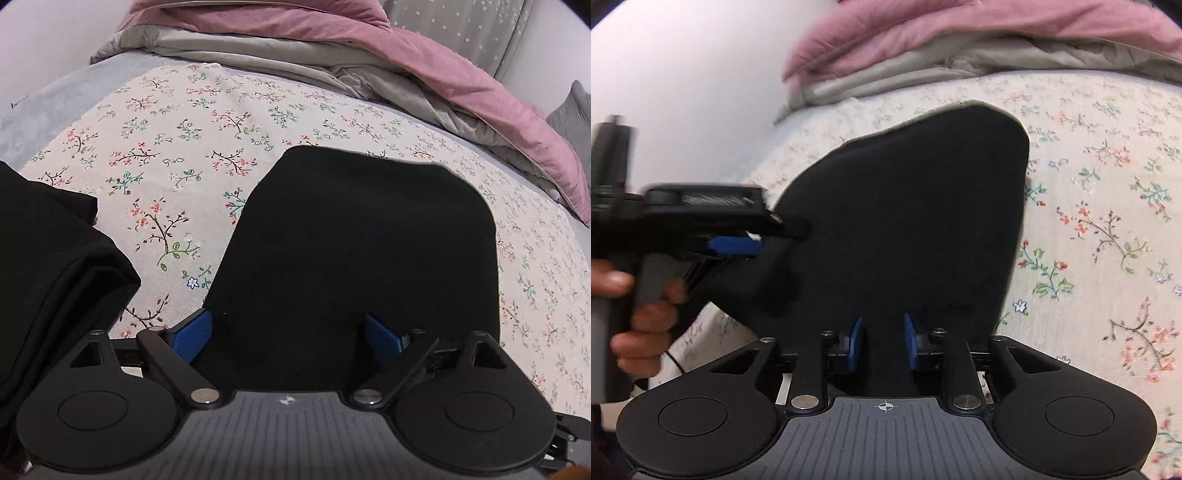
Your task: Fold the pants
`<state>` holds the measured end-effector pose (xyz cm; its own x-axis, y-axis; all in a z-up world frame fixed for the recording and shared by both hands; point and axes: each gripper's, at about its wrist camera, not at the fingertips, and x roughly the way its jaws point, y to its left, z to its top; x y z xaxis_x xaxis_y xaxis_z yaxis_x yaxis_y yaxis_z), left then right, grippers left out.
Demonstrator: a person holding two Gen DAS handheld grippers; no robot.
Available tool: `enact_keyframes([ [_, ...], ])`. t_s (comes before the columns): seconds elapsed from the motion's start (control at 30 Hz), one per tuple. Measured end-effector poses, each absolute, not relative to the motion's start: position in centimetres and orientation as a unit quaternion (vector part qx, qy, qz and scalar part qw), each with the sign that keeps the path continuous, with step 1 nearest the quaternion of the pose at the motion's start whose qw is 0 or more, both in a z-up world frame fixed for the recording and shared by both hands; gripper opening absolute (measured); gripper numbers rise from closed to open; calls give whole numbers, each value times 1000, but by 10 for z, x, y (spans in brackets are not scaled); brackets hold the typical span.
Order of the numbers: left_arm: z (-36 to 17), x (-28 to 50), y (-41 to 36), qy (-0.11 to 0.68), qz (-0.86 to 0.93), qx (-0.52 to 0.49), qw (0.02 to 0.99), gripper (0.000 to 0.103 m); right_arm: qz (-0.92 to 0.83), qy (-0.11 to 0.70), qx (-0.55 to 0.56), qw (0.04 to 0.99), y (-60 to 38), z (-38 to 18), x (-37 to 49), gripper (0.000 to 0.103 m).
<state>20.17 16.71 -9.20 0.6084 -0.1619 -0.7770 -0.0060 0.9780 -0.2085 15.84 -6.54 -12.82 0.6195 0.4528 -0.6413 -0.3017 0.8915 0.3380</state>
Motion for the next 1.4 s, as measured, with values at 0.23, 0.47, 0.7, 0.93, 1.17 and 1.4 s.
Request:
enact_keyframes([
  [0.23,-65,208,197,394,-5,-123,911,98,232,391,159,876,-93,-108,167,35],
  [0.47,-94,247,229,444,-60,-247,859,99,179,385,278,862,-159,-115,191,66],
  [0.7,-118,259,224,469,-117,-277,830,103,188,407,319,835,-177,-138,205,72],
  [0.93,-121,260,212,465,-142,-259,835,103,204,402,303,839,-157,-137,227,73],
  [1.17,-126,259,210,452,-150,-264,839,103,209,391,290,848,-138,-137,234,73],
  [1.4,-127,255,199,438,-164,-255,847,103,200,374,286,859,-129,-140,234,59],
])
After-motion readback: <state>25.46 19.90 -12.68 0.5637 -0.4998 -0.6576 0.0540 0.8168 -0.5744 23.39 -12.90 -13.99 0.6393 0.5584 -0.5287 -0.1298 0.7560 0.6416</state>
